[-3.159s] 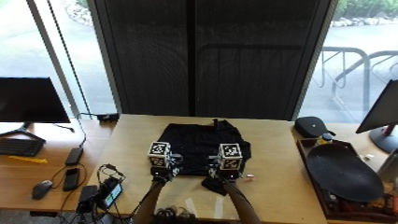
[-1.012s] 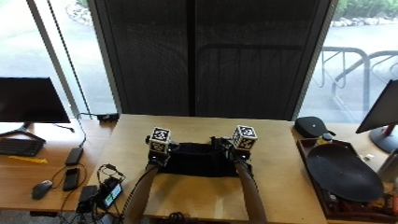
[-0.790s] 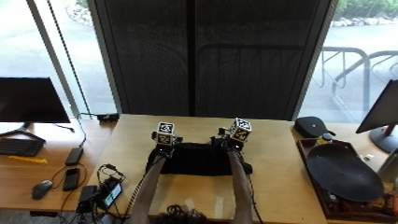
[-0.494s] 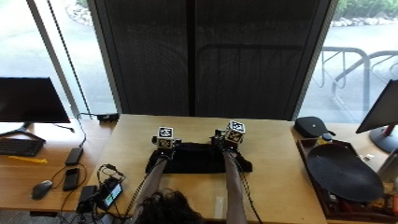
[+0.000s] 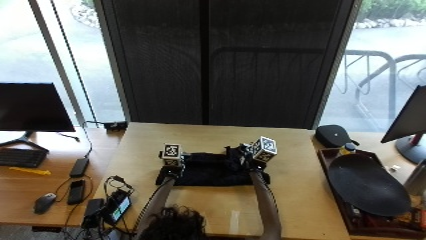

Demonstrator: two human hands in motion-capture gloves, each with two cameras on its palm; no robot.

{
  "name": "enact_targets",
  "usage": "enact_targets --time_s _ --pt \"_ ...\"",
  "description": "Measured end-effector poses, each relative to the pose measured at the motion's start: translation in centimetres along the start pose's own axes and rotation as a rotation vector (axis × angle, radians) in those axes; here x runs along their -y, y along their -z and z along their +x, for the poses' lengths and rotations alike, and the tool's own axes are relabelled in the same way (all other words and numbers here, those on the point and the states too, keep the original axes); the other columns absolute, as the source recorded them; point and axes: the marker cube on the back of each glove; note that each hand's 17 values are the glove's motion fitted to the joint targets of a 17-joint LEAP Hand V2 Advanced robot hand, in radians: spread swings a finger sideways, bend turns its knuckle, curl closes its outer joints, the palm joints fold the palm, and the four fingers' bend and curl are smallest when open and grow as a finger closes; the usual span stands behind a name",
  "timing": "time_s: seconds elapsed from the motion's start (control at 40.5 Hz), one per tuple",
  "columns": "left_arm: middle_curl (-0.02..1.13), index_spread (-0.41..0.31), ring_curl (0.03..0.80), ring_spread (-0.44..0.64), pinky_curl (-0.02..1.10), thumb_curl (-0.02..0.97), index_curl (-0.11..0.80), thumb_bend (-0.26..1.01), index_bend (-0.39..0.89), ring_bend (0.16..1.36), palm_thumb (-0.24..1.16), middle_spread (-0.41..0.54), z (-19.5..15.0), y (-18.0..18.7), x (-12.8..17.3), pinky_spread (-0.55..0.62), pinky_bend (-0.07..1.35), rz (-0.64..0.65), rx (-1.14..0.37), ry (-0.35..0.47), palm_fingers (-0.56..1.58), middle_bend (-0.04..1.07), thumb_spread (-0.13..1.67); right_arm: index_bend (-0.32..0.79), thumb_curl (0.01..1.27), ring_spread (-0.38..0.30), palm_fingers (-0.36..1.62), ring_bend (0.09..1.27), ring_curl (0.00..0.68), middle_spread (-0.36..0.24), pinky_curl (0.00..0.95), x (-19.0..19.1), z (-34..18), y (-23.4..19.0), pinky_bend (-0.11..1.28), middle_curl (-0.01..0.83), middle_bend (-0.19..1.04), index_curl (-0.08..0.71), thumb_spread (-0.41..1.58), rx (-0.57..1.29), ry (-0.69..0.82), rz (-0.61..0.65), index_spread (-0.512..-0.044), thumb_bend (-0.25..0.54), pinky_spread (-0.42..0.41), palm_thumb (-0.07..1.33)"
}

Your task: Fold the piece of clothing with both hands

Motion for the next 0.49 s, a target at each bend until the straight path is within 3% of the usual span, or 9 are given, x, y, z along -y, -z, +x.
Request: enact_targets --time_s 0.123,0.222,0.296,0.346,0.444,0.494 --pt "0.49 -0.21 0.393 -0.18 0.13 0.297 0.471 -0.01 0.12 0.5 0.76 -0.25 0.2 0.3 -2.4 0.15 0.24 0.044 -0.039 -0.044 0.73 0.39 1.36 0.08 0.4 -0.11 0.75 0.49 0.442 -0.084 0.403 -3.9 2.9 1.0 0.44 0.459 0.21 0.32 1.15 0.029 -0.061 0.003 -0.243 -0.019 0.033 1.12" --pt "0.47 -0.2 0.385 -0.16 0.15 0.3 0.45 -0.01 0.12 0.5 0.76 -0.241 0.1 0.1 -3.3 0.16 0.23 0.047 -0.009 -0.069 0.74 0.36 1.36 -0.01 0.4 -0.074 0.63 0.48 0.434 -0.048 0.422 -7.0 4.8 1.0 0.52 0.453 0.2 0.272 1.18 0.048 -0.168 -0.106 -0.226 -0.031 0.071 1.07" --pt "0.46 -0.193 0.384 -0.15 0.16 0.3 0.44 -0.02 0.13 0.49 0.75 -0.235 0.3 -0.9 -4.0 0.17 0.23 0.01 0.006 -0.095 0.74 0.34 1.35 -0.06 0.39 -0.031 0.48 0.48 0.439 -0.008 0.448 -8.5 5.6 0.2 0.61 0.451 0.18 0.226 1.2 0.175 -0.084 -0.167 -0.208 -0.041 0.106 1.01" --pt "0.46 -0.194 0.381 -0.13 0.18 0.294 0.44 -0.04 0.15 0.47 0.69 -0.225 0.6 -1.8 -4.7 0.17 0.23 -0.06 0.0 -0.109 0.72 0.3 1.33 -0.08 0.38 0.0 0.37 0.49 0.446 0.028 0.465 -9.0 6.3 -0.4 0.68 0.447 0.18 0.193 1.22 0.235 -0.025 -0.19 -0.2 -0.048 0.127 0.96" --pt "0.46 -0.193 0.382 -0.09 0.2 0.282 0.446 -0.04 0.17 0.45 0.61 -0.197 0.9 -3.8 -4.1 0.19 0.23 -0.082 0.014 -0.132 0.69 0.26 1.31 -0.04 0.37 0.044 0.31 0.51 0.435 0.076 0.47 -10.5 9.2 -1.1 0.76 0.435 0.19 0.14 1.25 0.079 -0.235 -0.3 -0.191 -0.035 0.157 0.9" --pt "0.44 -0.19 0.376 -0.05 0.21 0.264 0.453 -0.06 0.19 0.42 0.52 -0.16 1.2 -4.4 -4.4 0.21 0.24 -0.125 -0.001 -0.137 0.61 0.18 1.31 -0.03 0.36 0.06 0.28 0.54 0.431 0.1 0.466 -10.6 9.2 -1.5 0.78 0.425 0.18 0.12 1.26 0.118 -0.2 -0.333 -0.185 -0.052 0.173 0.83"
